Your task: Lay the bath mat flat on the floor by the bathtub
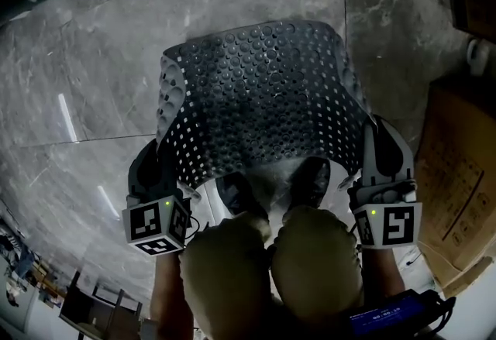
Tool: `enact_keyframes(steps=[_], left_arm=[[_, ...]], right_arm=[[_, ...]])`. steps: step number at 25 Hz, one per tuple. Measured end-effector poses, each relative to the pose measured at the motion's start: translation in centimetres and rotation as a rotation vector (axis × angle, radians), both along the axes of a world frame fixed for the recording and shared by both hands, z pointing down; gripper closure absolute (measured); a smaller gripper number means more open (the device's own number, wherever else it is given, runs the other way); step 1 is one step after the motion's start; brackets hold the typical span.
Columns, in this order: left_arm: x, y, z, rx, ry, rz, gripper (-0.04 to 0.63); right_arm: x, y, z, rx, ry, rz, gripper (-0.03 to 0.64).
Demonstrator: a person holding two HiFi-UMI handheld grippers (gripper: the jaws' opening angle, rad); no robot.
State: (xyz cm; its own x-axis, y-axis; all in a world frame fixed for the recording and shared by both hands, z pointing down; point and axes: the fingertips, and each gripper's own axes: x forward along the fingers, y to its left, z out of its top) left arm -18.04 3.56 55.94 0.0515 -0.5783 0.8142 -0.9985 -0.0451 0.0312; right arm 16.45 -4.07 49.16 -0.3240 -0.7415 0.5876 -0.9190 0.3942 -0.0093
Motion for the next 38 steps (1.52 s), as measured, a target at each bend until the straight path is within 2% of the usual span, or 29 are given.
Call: enact_keyframes(steps=[17,24,30,38], left_arm=[[-3.5,0.6,3.9,-0.016,-0.008,-0.044,0.554],[-5.4,1.0,6.2,-0.026,-0.015,-0.069,0.554],[-7.3,1.0,8.6,-0.016,0.012,-0.113,0.554],[-8.7,1.0,10.3,-0.01,0.015,-0.13,0.554]], right_arm=[[2.2,-1.0,2.3,0.02,0.055,0.019,0.586],[2.8,-2.0,4.0,-0.003,0.051,0.027,0.586],[3.3,-2.9,5.0,0.003,0.044,0.023,0.586],[4.2,-2.9,5.7,0.009,0.031,0.018,0.586]])
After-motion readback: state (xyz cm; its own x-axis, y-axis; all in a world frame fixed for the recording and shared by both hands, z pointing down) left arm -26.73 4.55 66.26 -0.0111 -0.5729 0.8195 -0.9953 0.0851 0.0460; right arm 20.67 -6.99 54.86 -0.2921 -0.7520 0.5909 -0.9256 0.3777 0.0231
